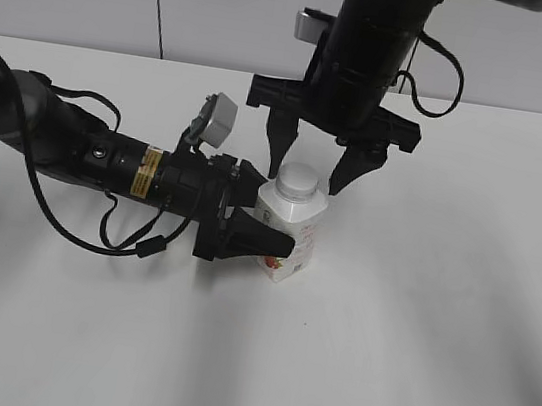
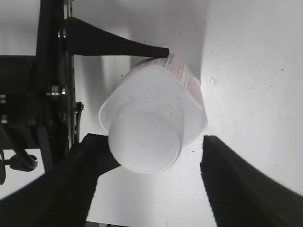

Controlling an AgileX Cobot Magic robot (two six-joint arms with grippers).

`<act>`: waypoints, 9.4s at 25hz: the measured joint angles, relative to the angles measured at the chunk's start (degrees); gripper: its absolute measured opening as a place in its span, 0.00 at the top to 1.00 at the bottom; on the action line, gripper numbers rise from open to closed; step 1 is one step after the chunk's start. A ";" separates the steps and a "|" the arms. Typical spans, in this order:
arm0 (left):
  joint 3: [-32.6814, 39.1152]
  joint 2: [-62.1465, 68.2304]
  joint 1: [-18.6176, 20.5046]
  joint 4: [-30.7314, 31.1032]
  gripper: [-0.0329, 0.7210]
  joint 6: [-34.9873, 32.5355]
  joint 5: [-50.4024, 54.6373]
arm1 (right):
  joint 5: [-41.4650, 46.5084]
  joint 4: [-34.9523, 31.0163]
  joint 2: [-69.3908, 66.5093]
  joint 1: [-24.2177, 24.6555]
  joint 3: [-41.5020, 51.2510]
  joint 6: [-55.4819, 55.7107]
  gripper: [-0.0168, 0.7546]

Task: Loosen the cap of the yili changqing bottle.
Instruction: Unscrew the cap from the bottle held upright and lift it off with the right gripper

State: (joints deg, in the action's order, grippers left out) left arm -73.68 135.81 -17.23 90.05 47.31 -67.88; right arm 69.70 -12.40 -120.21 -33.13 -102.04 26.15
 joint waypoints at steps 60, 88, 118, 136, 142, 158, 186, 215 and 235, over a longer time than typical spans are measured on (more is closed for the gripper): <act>0.00 0.00 0.00 -0.52 0.29 -0.05 0.30 | 0.79 0.33 -3.07 -0.09 -3.43 -51.82 0.47; 0.00 0.00 0.05 0.45 0.29 -0.52 -0.13 | 1.04 0.05 -3.07 -0.09 -3.49 -84.38 0.47; 0.00 0.00 0.08 1.19 0.30 -0.46 -0.63 | 0.61 4.17 -0.46 -0.19 -3.92 -57.25 0.22; 0.00 0.00 0.08 1.19 0.30 0.20 -0.63 | 0.61 -0.70 -0.46 -0.19 -3.92 -20.26 0.22; 0.00 0.00 0.08 1.19 0.30 0.20 -0.63 | 0.56 -0.54 -0.46 -0.19 -3.57 -17.94 0.22; 0.00 0.00 0.08 1.19 0.30 0.24 -0.63 | 0.56 -1.38 -1.61 -0.19 -1.20 -17.21 0.22; 0.00 0.00 0.08 1.19 0.30 0.30 -0.63 | 0.56 0.06 -2.28 -0.19 -1.20 -54.94 0.46; 0.00 0.00 0.03 1.42 0.30 0.44 -0.63 | 0.40 1.01 -2.28 -0.19 -1.42 -92.47 0.47; 0.00 0.00 0.03 1.48 0.31 1.02 -0.74 | 0.40 -1.97 -0.69 -0.19 -1.37 -89.10 0.22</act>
State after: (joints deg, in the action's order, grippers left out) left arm -73.68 135.81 -17.20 91.53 48.33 -68.62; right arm 70.10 -14.37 -120.90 -33.32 -103.41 -62.95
